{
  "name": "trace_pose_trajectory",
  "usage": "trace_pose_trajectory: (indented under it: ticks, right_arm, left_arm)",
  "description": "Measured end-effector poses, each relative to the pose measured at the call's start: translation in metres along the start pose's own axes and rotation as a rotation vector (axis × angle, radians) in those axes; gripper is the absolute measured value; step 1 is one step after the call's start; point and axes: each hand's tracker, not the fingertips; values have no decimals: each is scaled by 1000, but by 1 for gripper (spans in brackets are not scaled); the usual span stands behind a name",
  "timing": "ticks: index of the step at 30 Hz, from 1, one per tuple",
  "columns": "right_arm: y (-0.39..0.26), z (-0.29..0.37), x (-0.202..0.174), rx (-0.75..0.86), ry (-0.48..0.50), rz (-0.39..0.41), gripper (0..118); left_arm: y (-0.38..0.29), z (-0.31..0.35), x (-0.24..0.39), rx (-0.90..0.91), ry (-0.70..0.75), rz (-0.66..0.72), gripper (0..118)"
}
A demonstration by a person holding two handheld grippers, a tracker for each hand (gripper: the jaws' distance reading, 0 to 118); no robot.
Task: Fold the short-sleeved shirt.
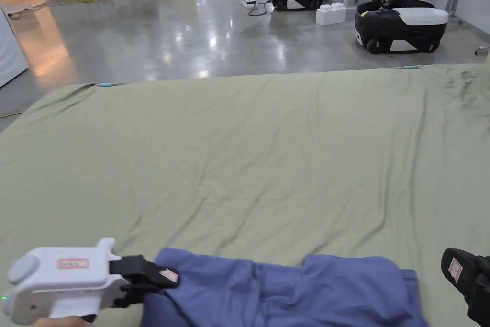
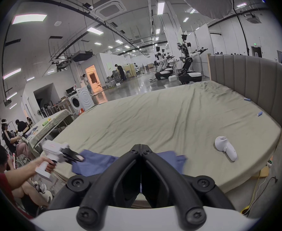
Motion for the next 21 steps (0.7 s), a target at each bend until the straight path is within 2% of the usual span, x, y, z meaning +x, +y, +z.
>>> trace_pose_trajectory:
  ticks: [2,5,8,9,13,16,21]
  right_arm:
    - [-1,-3,-1,1,8,-8,2]
    - [-5,-9,5,-4,23,-35,2]
    - [-9,-15,6,-22,36,-52,2]
    - [-9,-15,5,-27,33,-53,2]
    - [-11,-14,4,-39,40,-46,2]
    - [-12,-12,5,-44,34,-33,2]
    - [-16,-9,13,-58,18,-57,2]
  left_arm:
    - [-2,43,30,78,80,-93,7]
    - [-1,86,61,187,352,-140,7]
    - [-9,81,88,201,478,-197,7]
    - [-6,73,94,194,503,-226,7]
    - [-19,20,131,154,441,-285,7]
    - [-41,-42,166,91,453,-435,7]
    - [-61,-148,180,3,488,-540,7]
